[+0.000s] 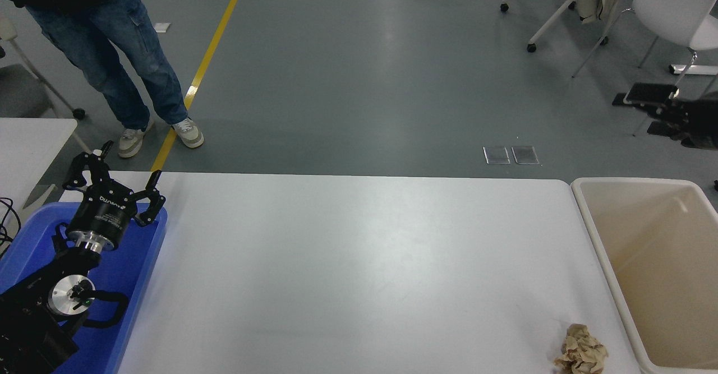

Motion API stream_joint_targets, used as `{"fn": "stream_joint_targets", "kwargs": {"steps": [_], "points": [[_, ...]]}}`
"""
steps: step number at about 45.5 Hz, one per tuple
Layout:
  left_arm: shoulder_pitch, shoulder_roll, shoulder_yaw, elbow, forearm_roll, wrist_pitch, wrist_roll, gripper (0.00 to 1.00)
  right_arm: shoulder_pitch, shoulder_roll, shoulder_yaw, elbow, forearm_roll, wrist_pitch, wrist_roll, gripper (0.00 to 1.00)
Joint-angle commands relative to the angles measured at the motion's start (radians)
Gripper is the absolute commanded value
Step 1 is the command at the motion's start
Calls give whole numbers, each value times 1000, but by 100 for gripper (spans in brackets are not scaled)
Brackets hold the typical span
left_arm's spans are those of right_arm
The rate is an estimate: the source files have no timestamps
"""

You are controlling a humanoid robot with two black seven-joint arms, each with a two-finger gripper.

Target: Clean the table surface

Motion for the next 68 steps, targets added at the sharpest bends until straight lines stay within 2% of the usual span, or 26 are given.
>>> {"fn": "stream_joint_targets", "kwargs": {"steps": [1, 11, 22, 38, 45, 48, 55, 63, 68], "points": [[0, 1, 0, 1, 0, -1, 0, 100, 17, 24, -87, 114, -289, 65, 13, 99], [0, 0, 0, 0, 0, -1, 0, 100, 10, -7, -308, 246, -296, 52, 14, 99], [0, 0, 0, 0, 0, 1, 0, 100, -4, -157, -319, 464, -347, 62, 14, 99], [0, 1, 0, 0, 0, -1, 0, 100, -101, -275, -306, 630, -370, 62, 13, 99], [0, 1, 0, 0, 0, 1, 0, 100, -141, -255, -296, 635, -424, 45, 5, 99], [0, 0, 0, 0, 0, -1, 0, 100, -213, -189, -244, 593, -428, -19, 0, 99], [0, 0, 0, 0, 0, -1, 0, 100, -299, -123, -205, 506, -430, -67, -6, 99], [0, 1, 0, 0, 0, 1, 0, 100, -389, -73, -204, 464, -428, -161, -6, 99], [0, 1, 0, 0, 0, 1, 0, 100, -417, -54, -191, 438, -427, -179, -6, 99]]}}
